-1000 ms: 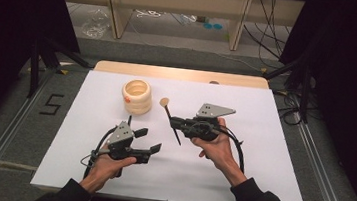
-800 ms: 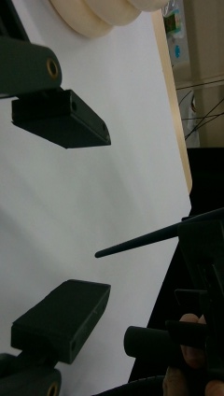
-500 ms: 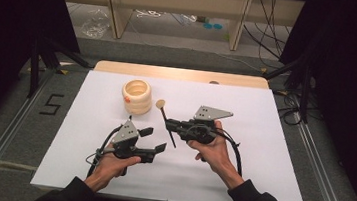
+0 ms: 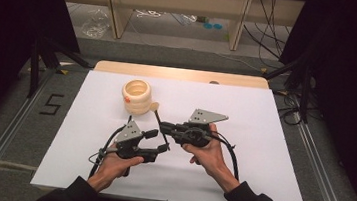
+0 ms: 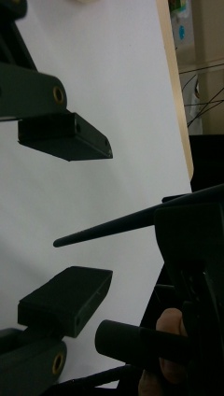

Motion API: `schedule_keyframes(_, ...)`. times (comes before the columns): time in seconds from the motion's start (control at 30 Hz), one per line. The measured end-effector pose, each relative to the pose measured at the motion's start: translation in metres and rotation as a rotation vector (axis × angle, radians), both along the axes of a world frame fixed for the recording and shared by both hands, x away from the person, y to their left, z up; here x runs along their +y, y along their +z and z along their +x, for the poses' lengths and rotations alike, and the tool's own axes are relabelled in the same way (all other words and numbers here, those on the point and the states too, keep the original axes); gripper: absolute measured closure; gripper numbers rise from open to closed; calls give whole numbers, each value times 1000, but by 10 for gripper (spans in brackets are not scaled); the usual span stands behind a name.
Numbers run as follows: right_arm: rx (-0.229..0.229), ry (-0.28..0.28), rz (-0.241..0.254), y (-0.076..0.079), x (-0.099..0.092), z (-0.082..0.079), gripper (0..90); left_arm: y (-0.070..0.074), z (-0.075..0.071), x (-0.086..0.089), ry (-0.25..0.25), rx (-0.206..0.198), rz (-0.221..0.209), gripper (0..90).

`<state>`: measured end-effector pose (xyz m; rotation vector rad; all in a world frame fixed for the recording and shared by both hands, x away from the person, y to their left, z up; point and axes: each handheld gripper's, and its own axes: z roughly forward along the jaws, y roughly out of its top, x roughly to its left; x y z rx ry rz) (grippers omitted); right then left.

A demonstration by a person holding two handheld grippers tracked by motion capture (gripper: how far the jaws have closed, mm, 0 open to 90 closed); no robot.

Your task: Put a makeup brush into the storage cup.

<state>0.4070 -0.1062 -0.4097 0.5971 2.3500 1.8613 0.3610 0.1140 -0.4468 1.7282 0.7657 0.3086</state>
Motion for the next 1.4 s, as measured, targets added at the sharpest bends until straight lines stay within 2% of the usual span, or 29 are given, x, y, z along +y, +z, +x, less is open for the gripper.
schedule_keyframes(0.1, 1, -2, -8, 0, 1, -1, 830, 0, 1, 0, -17, -4, 1, 415)
schedule_keyframes(0.13, -7, 0, 7, 0, 2, -2, 830, -1, 1, 0, -19, 6, -2, 463)
schedule_keyframes(0.17, -22, -8, 0, 0, 2, -2, 830, -1, 1, 0, -27, 6, -1, 480)
schedule_keyframes(0.53, -8, 1, 22, -1, 4, -3, 830, -1, 3, 0, -58, 3, -22, 666)
schedule_keyframes(0.57, -8, 1, 22, -1, 4, -3, 830, -1, 4, 0, -72, -14, -15, 666)
schedule_keyframes(0.63, -13, 7, 19, -1, 5, -3, 830, -1, 3, -1, -66, -4, -29, 692)
schedule_keyframes(0.67, -11, 7, 19, -1, 5, -3, 830, -1, 4, 0, -80, -20, -23, 699)
schedule_keyframes(0.73, -3, 8, 16, -1, 5, -4, 830, -1, 3, -1, -69, -3, -51, 709)
schedule_keyframes(1.0, -12, 10, 13, -2, 5, -4, 830, 1, 5, 3, -66, -18, -47, 731)
schedule_keyframes(1.03, -15, 10, 29, -3, 6, -4, 830, 2, 4, 3, -46, -1, -62, 734)
schedule_keyframes(1.3, -6, 10, 17, -3, 6, -5, 830, 2, 3, 4, -43, -4, -74, 759)
schedule_keyframes(1.33, -3, 15, 18, -3, 6, -5, 830, 3, 4, 5, -56, -17, -68, 767)
schedule_keyframes(1.37, -6, 9, 18, -3, 6, -5, 830, 3, 4, 5, -38, 3, -89, 769)
schedule_keyframes(1.4, -8, 10, 19, -3, 5, -4, 830, 3, 4, 5, -36, 3, -91, 771)
